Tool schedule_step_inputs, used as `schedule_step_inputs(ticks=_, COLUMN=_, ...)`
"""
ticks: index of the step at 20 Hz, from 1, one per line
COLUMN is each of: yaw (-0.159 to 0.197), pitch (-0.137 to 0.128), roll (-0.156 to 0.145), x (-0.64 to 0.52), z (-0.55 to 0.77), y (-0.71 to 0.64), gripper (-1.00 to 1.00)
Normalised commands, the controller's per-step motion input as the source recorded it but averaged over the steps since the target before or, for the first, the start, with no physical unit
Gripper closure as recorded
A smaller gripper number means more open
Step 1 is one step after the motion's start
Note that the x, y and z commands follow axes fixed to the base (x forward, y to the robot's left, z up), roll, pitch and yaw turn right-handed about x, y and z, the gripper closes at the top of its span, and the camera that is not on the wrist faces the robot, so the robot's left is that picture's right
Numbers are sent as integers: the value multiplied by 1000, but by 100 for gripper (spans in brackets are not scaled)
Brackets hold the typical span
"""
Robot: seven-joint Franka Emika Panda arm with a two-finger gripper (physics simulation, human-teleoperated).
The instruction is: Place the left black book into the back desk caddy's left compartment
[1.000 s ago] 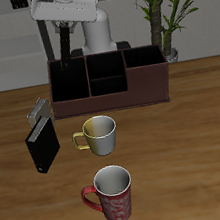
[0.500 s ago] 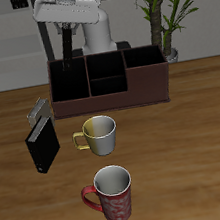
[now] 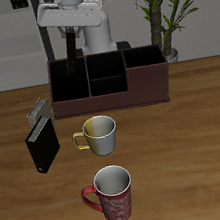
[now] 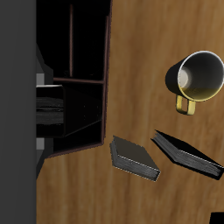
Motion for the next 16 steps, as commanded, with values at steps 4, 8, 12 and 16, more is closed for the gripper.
schedule_step_inputs(ticks=4, yaw=-14, pitch=17, roll=-7, x=15, z=-49, y=-56, gripper=100)
schedule_step_inputs(ticks=8, yaw=-5, pitch=1, roll=-5, x=-31, z=-35, y=-62, gripper=100)
schedule_step_inputs(ticks=12, yaw=-10, pitch=14, roll=-10, x=-2, z=-88, y=-91, gripper=100)
schedule_step_inputs(ticks=16, yaw=-21, pitch=6, roll=-4, x=45, z=-50, y=-97, gripper=100)
